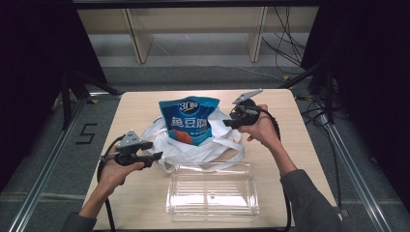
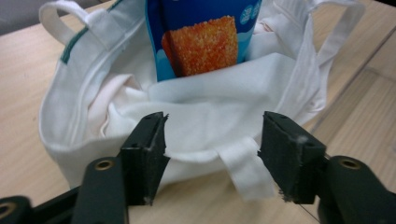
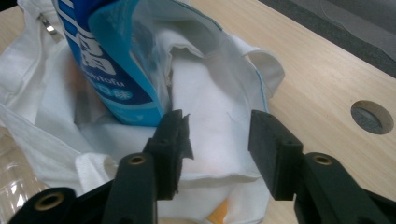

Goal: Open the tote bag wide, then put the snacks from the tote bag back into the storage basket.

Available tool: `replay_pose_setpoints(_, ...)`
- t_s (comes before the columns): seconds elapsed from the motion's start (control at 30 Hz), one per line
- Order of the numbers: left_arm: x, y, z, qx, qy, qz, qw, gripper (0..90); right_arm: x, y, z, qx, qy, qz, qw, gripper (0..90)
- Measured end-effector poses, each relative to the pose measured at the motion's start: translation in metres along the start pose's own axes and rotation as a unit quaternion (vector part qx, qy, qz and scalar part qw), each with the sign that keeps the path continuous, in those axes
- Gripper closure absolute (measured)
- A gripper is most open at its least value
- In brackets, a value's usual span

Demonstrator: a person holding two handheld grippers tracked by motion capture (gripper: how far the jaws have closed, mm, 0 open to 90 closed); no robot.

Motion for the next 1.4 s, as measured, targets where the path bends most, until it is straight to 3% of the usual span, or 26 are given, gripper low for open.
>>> replay_pose_setpoints(0.03,-0.002,0.001,-0.002,0.002,0.001,-0.004,1.0000,37.2,0.000,-0.002,-0.003,-0.001,-0.004,0.012,0.9999,51.6)
replay_pose_setpoints(0.13,-0.010,0.005,-0.010,0.010,-0.001,-0.015,0.9998,33.6,0.002,-0.007,-0.007,0.007,0.007,0.014,0.9999,45.9)
replay_pose_setpoints(0.33,-0.034,0.017,-0.013,0.020,-0.012,-0.039,0.9990,26.5,0.007,-0.012,-0.015,0.009,0.008,-0.002,0.9999,39.4)
replay_pose_setpoints(0.37,-0.038,0.017,-0.014,0.020,-0.023,-0.031,0.9991,26.6,0.010,-0.016,-0.019,0.019,0.008,0.003,0.9998,37.2)
replay_pose_setpoints(0.4,-0.041,0.020,-0.013,0.020,-0.017,-0.043,0.9987,26.6,0.010,-0.016,-0.019,0.019,0.008,0.003,0.9998,37.2)
replay_pose_setpoints(0.43,-0.044,0.020,-0.016,0.020,-0.026,-0.032,0.9990,26.6,0.011,-0.016,-0.021,0.024,0.008,-0.005,0.9997,36.6)
replay_pose_setpoints(0.47,-0.044,0.022,-0.015,0.024,-0.013,-0.044,0.9987,26.4,0.012,-0.016,-0.022,0.017,0.011,0.008,0.9998,35.5)
replay_pose_setpoints(0.53,-0.046,0.023,-0.018,0.027,-0.009,-0.050,0.9983,24.0,0.013,-0.020,-0.027,0.026,0.010,-0.008,0.9996,32.9)
replay_pose_setpoints(0.57,-0.048,0.023,-0.019,0.031,-0.009,-0.062,0.9976,23.6,0.014,-0.020,-0.029,0.020,0.008,-0.008,0.9997,31.1)
replay_pose_setpoints(0.7,-0.052,0.022,-0.021,0.037,-0.007,-0.071,0.9967,22.8,0.016,-0.023,-0.033,0.022,0.023,-0.013,0.9994,29.2)
replay_pose_setpoints(0.8,-0.054,0.026,-0.022,0.025,0.001,-0.084,0.9961,22.1,0.017,-0.024,-0.039,0.025,0.015,-0.020,0.9994,27.1)
replay_pose_setpoints(0.9,-0.057,0.028,-0.023,0.026,-0.001,-0.067,0.9974,22.1,0.018,-0.026,-0.042,0.020,0.019,-0.017,0.9995,25.5)
replay_pose_setpoints(1.07,-0.065,0.029,-0.023,0.037,-0.011,-0.068,0.9969,22.1,0.022,-0.029,-0.044,0.021,0.025,-0.030,0.9990,24.6)
replay_pose_setpoints(1.2,-0.073,0.026,-0.022,0.045,-0.025,-0.051,0.9974,22.1,0.029,-0.031,-0.045,0.023,0.027,-0.033,0.9988,24.2)
replay_pose_setpoints(1.23,-0.075,0.024,-0.024,0.043,-0.038,-0.038,0.9977,22.1,0.030,-0.031,-0.044,0.023,0.030,-0.034,0.9987,23.6)
replay_pose_setpoints(1.27,-0.075,0.024,-0.022,0.050,-0.031,-0.044,0.9973,22.1,0.031,-0.031,-0.046,0.022,0.025,-0.036,0.9988,23.0)
replay_pose_setpoints(1.33,-0.079,0.021,-0.024,0.060,-0.051,-0.021,0.9967,22.2,0.038,-0.031,-0.047,0.022,0.030,-0.038,0.9986,23.1)
replay_pose_setpoints(1.37,-0.079,0.023,-0.023,0.057,-0.044,-0.029,0.9970,22.2,0.041,-0.030,-0.047,0.019,0.036,-0.037,0.9985,23.1)
replay_pose_setpoints(1.4,-0.081,0.024,-0.025,0.053,-0.052,-0.027,0.9969,22.2,0.044,-0.031,-0.049,0.021,0.034,-0.035,0.9986,23.0)
Point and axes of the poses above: each handheld gripper's, and its own axes: z roughly forward along the jaws, x roughly out of its top, y roughly to its right, the point moved 7 cm from there along z, roughly forward along the jaws, and after that the axes turned 2 degrees about z, right-handed, at the moved point
